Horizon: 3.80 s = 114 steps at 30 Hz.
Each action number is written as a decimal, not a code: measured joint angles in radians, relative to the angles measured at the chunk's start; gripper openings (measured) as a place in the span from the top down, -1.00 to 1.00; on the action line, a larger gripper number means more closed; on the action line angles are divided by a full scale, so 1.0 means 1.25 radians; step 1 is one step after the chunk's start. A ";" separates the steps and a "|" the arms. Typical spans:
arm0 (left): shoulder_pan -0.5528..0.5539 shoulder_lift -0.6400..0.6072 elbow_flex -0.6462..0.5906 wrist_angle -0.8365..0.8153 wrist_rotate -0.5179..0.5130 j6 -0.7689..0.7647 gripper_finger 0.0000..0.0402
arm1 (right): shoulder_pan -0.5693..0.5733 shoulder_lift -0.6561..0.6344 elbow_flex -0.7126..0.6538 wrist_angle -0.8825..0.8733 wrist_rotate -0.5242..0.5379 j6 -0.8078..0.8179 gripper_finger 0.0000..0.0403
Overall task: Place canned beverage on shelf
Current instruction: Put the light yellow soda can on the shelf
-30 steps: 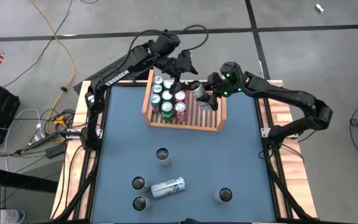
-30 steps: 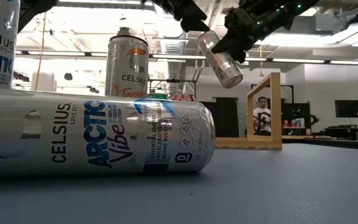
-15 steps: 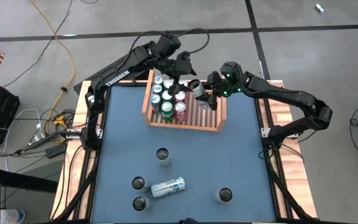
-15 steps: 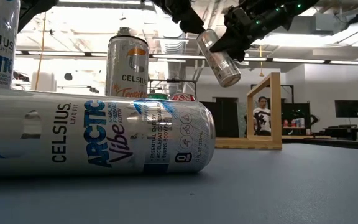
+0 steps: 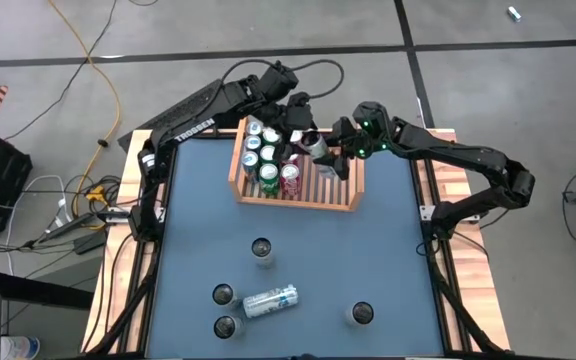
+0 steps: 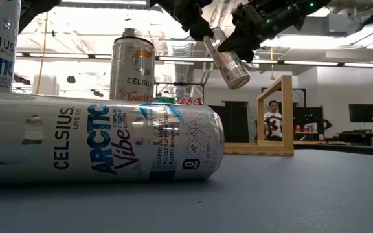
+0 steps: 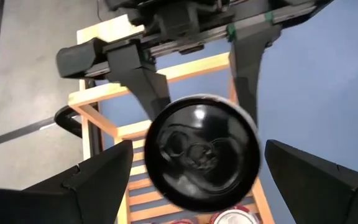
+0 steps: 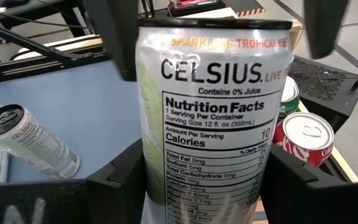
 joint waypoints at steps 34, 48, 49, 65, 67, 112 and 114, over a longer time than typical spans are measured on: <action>-0.030 0.026 0.000 -0.005 -0.045 0.085 -0.21 | 0.007 -0.001 0.000 -0.021 0.001 -0.054 -0.23; -0.026 0.027 0.000 -0.024 -0.168 0.115 -0.25 | -0.053 -0.051 0.001 -0.161 0.063 -0.057 -0.57; -0.027 0.026 0.000 -0.028 -0.157 0.113 -0.25 | -0.060 -0.060 0.002 -0.173 0.064 -0.053 -0.58; -0.052 0.087 0.000 -0.016 -0.177 0.060 -0.26 | -0.140 -0.183 0.000 -0.219 0.130 -0.021 -0.59; -0.060 0.096 0.000 -0.029 -0.193 0.056 -0.26 | -0.143 -0.183 0.000 -0.222 0.130 -0.021 -0.59; -0.151 0.193 0.002 -0.086 -0.362 -0.139 -0.26 | -0.132 -0.170 0.000 -0.229 0.125 -0.009 -0.59; -0.151 0.197 0.002 -0.099 -0.363 -0.145 -0.26 | -0.131 -0.170 0.000 -0.231 0.125 -0.007 -0.59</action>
